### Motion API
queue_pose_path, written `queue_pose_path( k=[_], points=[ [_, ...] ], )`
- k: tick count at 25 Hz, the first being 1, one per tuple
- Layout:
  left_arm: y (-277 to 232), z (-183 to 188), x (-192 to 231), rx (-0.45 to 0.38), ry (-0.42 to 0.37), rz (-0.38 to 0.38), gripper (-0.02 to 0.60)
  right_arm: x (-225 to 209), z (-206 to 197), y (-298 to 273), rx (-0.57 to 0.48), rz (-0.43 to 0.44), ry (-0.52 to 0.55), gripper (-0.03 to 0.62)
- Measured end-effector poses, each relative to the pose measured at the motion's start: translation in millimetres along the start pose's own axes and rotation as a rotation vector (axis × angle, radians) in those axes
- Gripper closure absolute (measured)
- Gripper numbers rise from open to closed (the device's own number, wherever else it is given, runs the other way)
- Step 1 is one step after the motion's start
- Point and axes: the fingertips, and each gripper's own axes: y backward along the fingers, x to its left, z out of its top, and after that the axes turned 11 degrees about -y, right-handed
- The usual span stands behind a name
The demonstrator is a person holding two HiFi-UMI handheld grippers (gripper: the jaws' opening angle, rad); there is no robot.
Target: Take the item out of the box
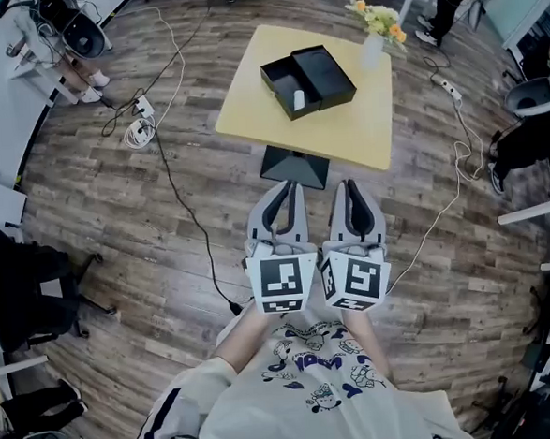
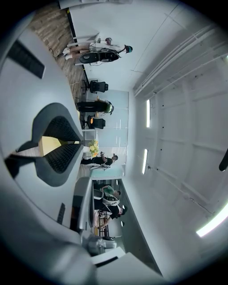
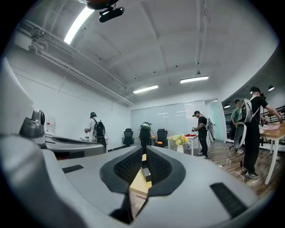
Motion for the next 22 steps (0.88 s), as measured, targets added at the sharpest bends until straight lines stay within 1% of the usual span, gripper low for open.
queue_pose_path(
  k=[7,13,18,22],
  points=[
    [-33.4,-1.1,16.6,-0.005,-0.008,-0.020,0.552,-0.9,-1.8,-37.2,-0.004,-0.006,-0.010,0.548],
    [-56.8,-7.2,34.3,-0.006,-0.010,-0.037,0.552,7.7,-7.6,-65.0,-0.005,-0.013,-0.010,0.548],
    [-72.9,-13.6,40.1,0.009,-0.007,-0.056,0.552,5.7,-12.7,-80.6,0.008,-0.026,-0.013,0.548],
    [-84.2,-18.7,45.6,0.031,-0.001,-0.055,0.552,3.6,-15.4,-92.5,0.026,-0.030,-0.016,0.548]
  ],
)
